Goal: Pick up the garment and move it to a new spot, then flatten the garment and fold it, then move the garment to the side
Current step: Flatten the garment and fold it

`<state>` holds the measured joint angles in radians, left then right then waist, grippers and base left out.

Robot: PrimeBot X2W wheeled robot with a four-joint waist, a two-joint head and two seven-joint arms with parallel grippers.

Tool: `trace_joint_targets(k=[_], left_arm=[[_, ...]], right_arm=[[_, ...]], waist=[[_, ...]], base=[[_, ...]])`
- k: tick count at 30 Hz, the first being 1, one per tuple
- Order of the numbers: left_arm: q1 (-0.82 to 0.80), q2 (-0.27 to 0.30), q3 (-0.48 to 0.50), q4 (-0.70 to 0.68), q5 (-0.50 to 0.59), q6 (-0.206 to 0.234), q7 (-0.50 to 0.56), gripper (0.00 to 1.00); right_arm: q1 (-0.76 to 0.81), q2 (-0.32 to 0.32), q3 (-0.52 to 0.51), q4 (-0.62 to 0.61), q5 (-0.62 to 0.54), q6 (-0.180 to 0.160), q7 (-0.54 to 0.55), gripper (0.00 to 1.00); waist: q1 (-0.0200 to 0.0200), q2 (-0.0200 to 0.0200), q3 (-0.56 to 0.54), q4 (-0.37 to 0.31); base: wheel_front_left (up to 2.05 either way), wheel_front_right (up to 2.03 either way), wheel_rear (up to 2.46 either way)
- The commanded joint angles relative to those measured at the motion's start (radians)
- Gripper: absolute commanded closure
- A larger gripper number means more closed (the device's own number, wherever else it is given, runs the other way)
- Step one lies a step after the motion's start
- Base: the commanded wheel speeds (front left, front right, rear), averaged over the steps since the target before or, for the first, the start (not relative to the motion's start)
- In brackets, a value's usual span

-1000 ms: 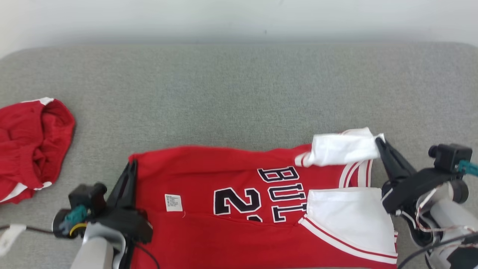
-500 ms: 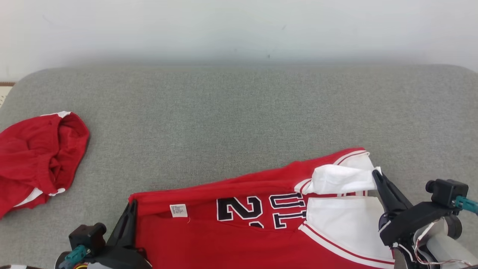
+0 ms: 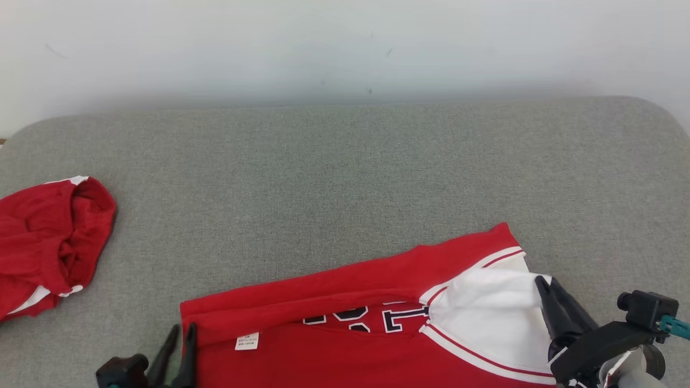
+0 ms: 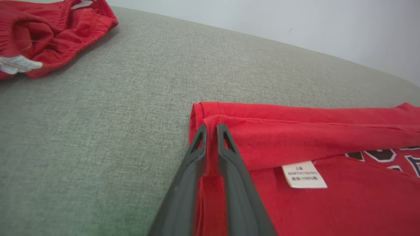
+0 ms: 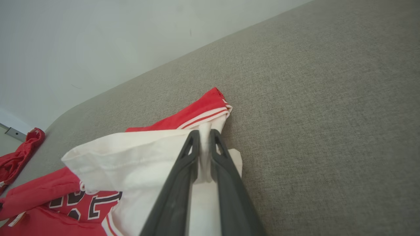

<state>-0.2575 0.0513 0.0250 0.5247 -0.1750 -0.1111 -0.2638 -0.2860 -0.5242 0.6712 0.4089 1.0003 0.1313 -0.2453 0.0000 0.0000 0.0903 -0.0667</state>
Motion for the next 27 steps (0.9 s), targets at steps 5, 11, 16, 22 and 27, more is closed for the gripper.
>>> trace_joint_targets(k=[5, 11, 16, 22, 27], left_arm=[[0.072, 0.000, 0.023, -0.037, -0.013, 0.057, -0.001, 0.00], [0.147, 0.000, 0.038, -0.086, -0.040, 0.105, -0.001, 0.00], [0.178, 0.000, 0.026, -0.110, -0.049, 0.121, -0.001, 0.00], [0.179, -0.001, 0.009, -0.117, -0.052, 0.127, -0.001, 0.00], [0.176, 0.000, 0.001, -0.123, -0.052, 0.129, -0.001, 0.00]], right_arm=[[0.042, -0.016, -0.065, -0.024, 0.014, -0.001, -0.014, 0.00], [0.052, 0.005, -0.135, -0.011, -0.084, -0.001, -0.020, 0.00], [0.026, 0.062, -0.193, 0.051, -0.202, -0.001, -0.020, 0.00], [0.000, 0.132, -0.237, 0.181, -0.324, -0.001, -0.020, 0.00], [-0.013, 0.177, -0.259, 0.283, -0.391, -0.001, -0.020, 0.00]], waist=[[0.0000, 0.0000, -0.011, 0.007], [0.0000, 0.0000, -0.027, 0.019], [0.0000, 0.0000, -0.043, 0.036], [0.0000, 0.0000, -0.049, 0.057], [0.0000, 0.0000, -0.042, 0.072]], base=[[0.00, 0.00, 0.00], [0.00, 0.00, 0.00], [0.00, 0.00, 0.00], [0.00, 0.00, 0.00], [0.00, 0.00, 0.00]])
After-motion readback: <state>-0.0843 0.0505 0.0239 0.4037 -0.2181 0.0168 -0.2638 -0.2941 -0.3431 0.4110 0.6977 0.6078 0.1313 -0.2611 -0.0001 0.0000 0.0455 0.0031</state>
